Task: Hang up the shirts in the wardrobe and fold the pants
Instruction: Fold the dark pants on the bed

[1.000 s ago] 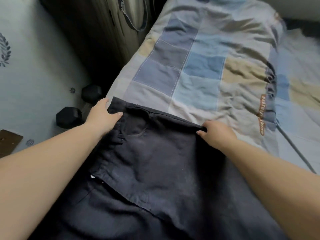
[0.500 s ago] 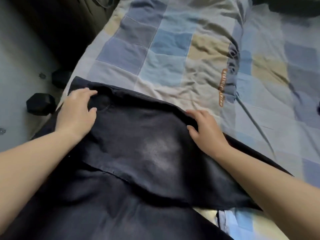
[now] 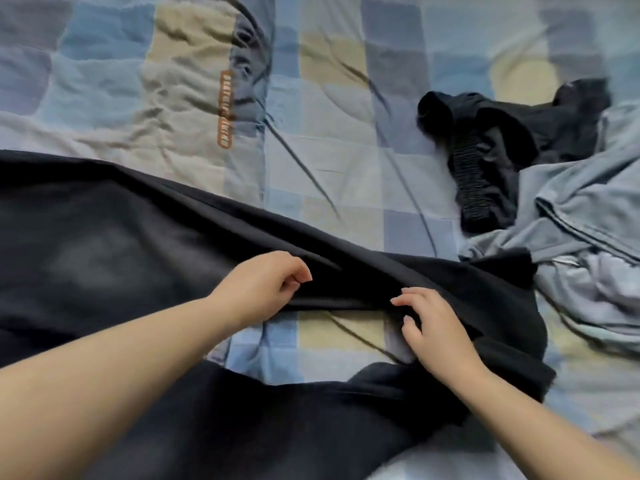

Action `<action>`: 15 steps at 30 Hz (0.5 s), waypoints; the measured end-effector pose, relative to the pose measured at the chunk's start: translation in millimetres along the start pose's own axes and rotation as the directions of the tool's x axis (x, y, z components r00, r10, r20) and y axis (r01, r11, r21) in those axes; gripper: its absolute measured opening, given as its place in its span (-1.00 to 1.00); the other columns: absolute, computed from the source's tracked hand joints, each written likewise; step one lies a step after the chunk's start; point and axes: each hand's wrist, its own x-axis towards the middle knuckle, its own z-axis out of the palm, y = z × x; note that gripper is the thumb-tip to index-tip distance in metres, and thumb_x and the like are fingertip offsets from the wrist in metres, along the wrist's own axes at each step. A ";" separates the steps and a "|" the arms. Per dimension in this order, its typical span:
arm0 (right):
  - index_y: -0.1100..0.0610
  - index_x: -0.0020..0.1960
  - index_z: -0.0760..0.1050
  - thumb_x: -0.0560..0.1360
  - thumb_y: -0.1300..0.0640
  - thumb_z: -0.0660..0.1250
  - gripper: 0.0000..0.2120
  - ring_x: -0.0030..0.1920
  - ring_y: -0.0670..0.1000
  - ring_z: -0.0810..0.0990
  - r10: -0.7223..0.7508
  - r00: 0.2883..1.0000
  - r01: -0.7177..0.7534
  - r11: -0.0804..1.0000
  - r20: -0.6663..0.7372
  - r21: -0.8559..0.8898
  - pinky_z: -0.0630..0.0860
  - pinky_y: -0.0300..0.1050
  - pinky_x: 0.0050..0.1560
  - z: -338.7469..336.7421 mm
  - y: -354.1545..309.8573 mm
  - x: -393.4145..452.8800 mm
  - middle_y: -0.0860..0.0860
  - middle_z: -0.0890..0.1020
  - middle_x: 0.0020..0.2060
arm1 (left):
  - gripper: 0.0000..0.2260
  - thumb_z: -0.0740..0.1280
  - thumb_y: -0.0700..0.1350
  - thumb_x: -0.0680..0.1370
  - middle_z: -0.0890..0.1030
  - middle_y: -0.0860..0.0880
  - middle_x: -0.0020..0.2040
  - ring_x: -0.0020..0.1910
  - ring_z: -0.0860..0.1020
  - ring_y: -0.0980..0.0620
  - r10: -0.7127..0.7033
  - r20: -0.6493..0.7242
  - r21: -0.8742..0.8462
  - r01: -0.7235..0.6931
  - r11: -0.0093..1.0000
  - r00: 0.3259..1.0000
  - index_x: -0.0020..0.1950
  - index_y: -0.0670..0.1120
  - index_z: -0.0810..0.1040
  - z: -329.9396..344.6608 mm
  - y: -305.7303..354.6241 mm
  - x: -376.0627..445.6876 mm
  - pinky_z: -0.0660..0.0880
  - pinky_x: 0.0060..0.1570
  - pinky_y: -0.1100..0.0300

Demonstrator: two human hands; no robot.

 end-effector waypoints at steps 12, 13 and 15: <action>-0.03 0.30 0.41 0.43 -0.13 0.39 -0.52 0.14 -0.09 0.50 0.345 0.935 -0.353 0.928 0.086 0.116 0.39 -0.26 0.06 -51.2 186.0 -102.2 -0.11 0.49 0.09 | -0.67 0.28 -0.15 0.53 0.50 0.11 0.29 0.29 0.43 0.07 0.217 0.262 0.106 -0.252 0.962 0.940 0.28 0.07 0.52 152.0 180.0 56.4 0.37 0.25 0.20; -0.08 0.25 0.43 0.43 -0.16 0.37 -0.57 0.06 -0.13 0.52 0.375 0.918 -0.394 0.900 0.128 0.187 0.39 -0.28 -0.01 -48.1 190.2 -104.1 -0.15 0.51 0.01 | -0.66 0.29 -0.15 0.53 0.47 0.11 0.33 0.33 0.40 0.06 0.222 0.263 0.106 -0.256 0.961 0.939 0.29 0.07 0.51 160.3 187.7 58.1 0.36 0.26 0.18; -0.12 0.05 0.47 0.47 -0.14 0.33 -0.80 -0.05 -0.15 0.56 0.429 0.892 -0.447 0.785 0.144 0.429 0.40 -0.32 -0.10 -43.1 194.2 -104.4 -0.20 0.57 -0.09 | -0.65 0.30 -0.16 0.53 0.40 0.11 0.40 0.39 0.33 0.05 0.212 0.278 0.120 -0.253 0.960 0.937 0.30 0.08 0.50 174.9 199.6 62.3 0.36 0.30 0.15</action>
